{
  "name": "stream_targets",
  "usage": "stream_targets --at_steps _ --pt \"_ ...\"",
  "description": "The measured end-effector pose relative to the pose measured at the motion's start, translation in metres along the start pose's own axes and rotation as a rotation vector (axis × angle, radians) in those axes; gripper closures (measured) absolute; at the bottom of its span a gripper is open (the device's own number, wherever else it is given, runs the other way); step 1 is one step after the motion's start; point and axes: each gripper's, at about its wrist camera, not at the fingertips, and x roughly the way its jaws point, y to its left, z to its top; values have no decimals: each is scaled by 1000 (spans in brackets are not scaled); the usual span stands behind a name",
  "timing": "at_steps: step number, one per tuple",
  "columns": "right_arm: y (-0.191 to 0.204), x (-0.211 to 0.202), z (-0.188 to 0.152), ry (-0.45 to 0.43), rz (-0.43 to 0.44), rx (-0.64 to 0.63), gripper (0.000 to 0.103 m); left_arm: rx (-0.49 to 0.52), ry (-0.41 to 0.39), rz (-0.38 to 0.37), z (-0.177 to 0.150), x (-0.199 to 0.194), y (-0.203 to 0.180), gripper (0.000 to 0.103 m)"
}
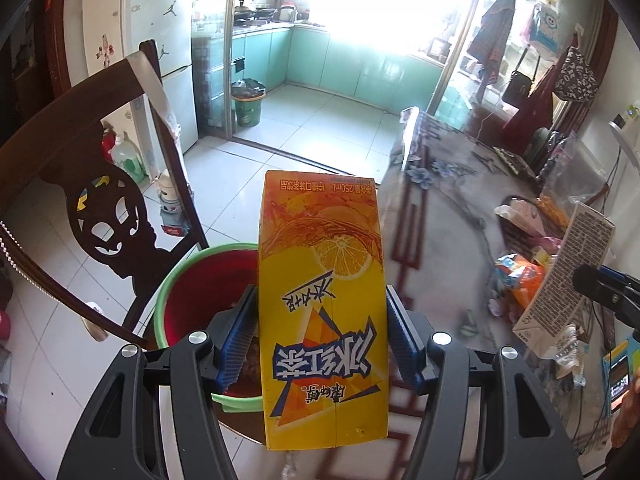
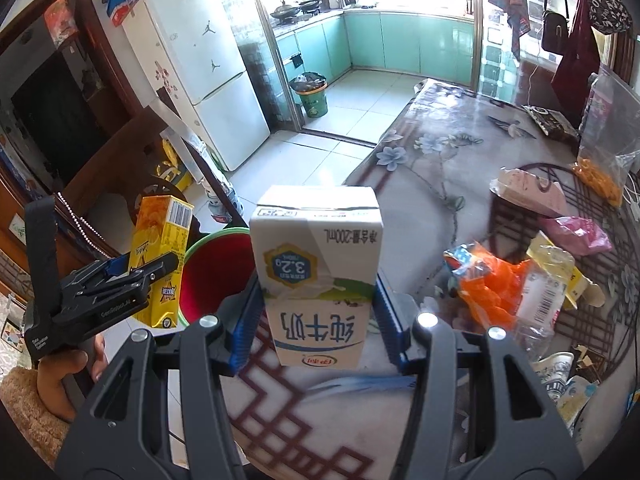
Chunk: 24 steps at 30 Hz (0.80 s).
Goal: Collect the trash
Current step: 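Lower both cartons into the red bucket and open both tools to release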
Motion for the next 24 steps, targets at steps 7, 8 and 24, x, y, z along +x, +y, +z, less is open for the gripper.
stream_targets --at_steps 7,8,24 --pt "12 20 8 30 -7 -8 52 -14 34 10 4 19 20 45" --pt "15 23 9 34 -6 -12 52 -19 39 9 4 21 21 45" --pt "59 72 26 106 54 -81 52 -59 116 59 0 57 64 45"
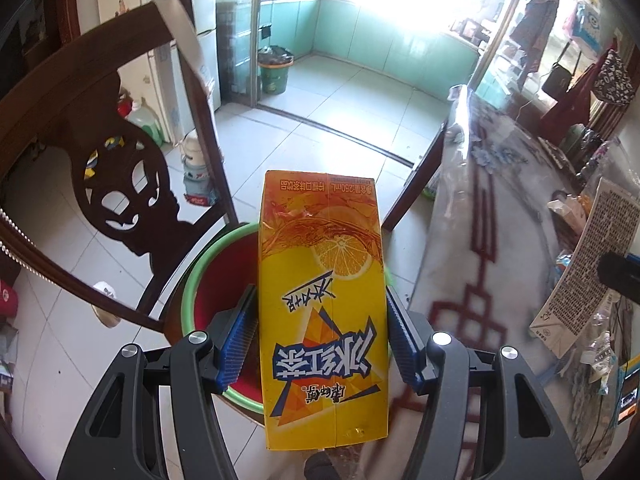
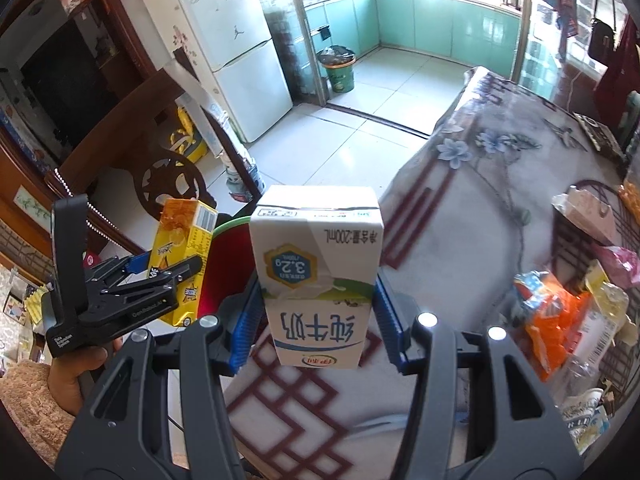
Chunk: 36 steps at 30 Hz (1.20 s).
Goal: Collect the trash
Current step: 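Lower both cartons into the red bucket and open both tools to release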
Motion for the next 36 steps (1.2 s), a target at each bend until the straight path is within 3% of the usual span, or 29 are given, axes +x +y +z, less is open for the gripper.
stream_targets --at_steps 19,22,36 --pt "33 68 10 134 140 5 51 -62 109 24 -4 41 39 45" --pt "35 69 10 134 155 14 32 -62 112 30 -1 43 41 45" --pt "12 47 7 80 112 59 26 -31 133 31 4 58 25 44"
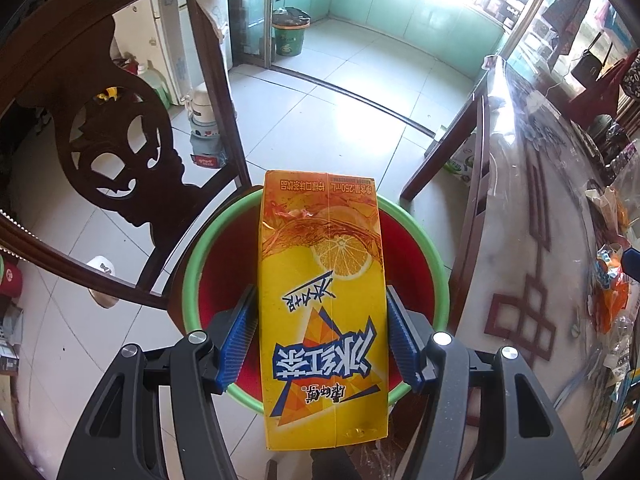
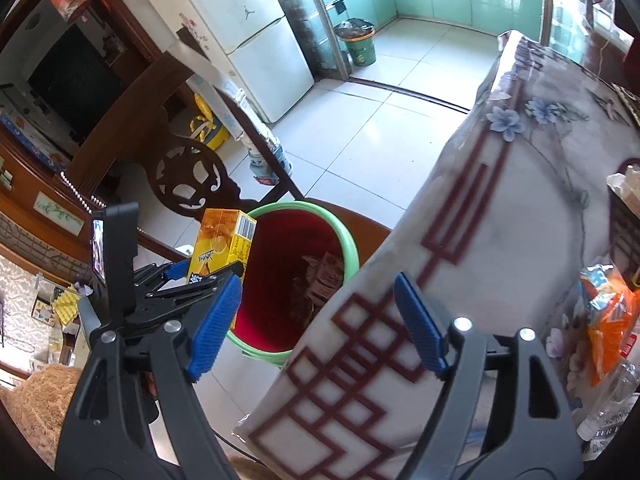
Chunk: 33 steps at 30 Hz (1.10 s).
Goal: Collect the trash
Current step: 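Lower both cartons into the red bucket and open both tools to release, then grasp the clear plastic bottle with the left tool while the right tool grasps the paper cup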
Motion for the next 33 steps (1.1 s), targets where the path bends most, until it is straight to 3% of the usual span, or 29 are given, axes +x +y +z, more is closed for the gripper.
stream_targets --at_steps 13,28,33 --pt "-17 -22 -10 -35 -11 29 24 -10 -19 4 -5 -11 -11 36" --pt "-63 -85 -49 -137 -110 129 23 124 -103 -126 -13 -52 -84 36" --pt "-105 -106 -80 -153 -183 242 22 185 -109 -168 -23 -61 -112 36"
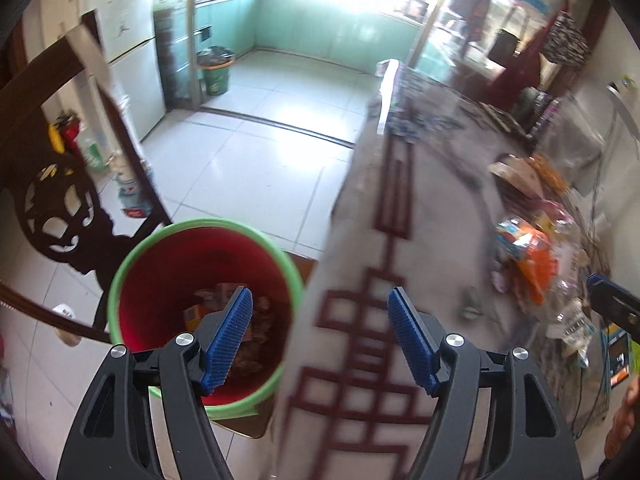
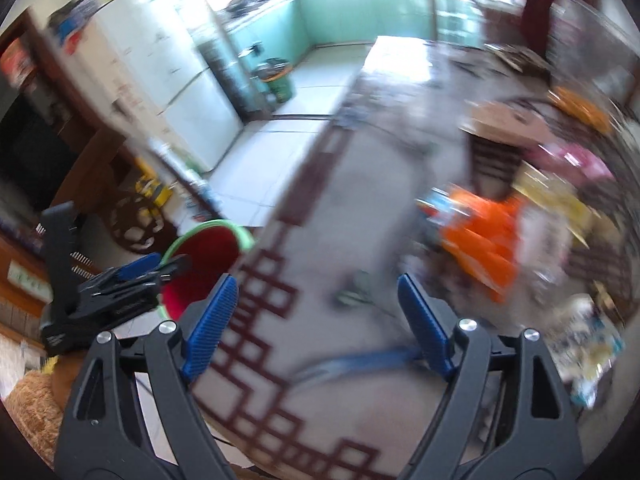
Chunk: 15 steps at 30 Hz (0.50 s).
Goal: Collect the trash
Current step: 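Grasp the clear plastic bottle with the left tool while the right tool grasps the paper cup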
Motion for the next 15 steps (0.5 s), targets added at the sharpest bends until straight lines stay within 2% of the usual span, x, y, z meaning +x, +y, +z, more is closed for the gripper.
stream_targets --at_steps 6,9,11,14,15 --pt "-99 -27 -25 -26 -164 202 22 54 -2 -38 -10 -5 -33 36" --pt "-149 -34 -38 -9 -234 299 22 66 1 -46 -15 -8 -50 36" --pt "-182 -33 -47 11 -244 364 24 63 -6 -43 -18 -11 -59 36" --pt "-210 -22 -54 60 -216 383 38 42 -7 -28 -23 -10 -75 36" --pt "-214 -19 -55 73 -203 381 39 27 1 -23 -24 -9 -83 36"
